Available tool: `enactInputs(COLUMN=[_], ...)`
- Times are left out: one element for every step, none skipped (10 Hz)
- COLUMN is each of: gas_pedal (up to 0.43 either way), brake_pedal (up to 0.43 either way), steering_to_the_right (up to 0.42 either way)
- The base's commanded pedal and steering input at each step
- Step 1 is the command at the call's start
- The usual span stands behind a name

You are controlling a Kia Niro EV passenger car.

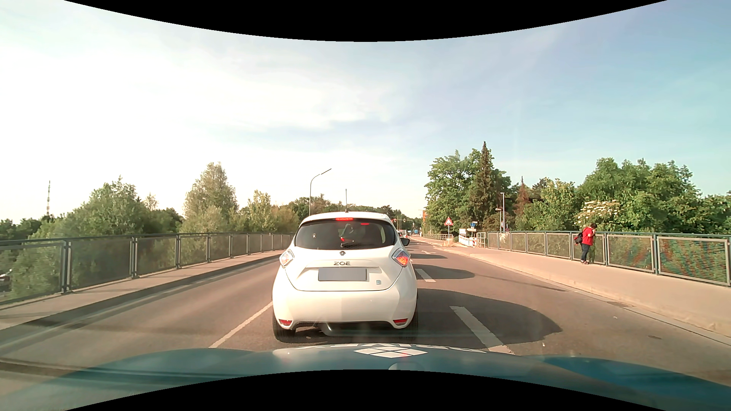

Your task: Follow the waypoints while adhering to traffic rules and regulations

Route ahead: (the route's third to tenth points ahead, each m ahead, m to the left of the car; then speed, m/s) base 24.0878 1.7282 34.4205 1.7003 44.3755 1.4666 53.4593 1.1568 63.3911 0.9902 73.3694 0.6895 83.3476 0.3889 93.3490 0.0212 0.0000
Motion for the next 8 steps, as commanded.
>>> enactInputs(gas_pedal=[0.0,0.0,0.0,0.0,0.0,0.0,0.0,0.0], brake_pedal=[0.274,0.274,0.274,0.274,0.274,0.274,0.274,0.274], steering_to_the_right=[-0.002,-0.002,-0.002,-0.002,-0.002,-0.002,-0.002,-0.002])
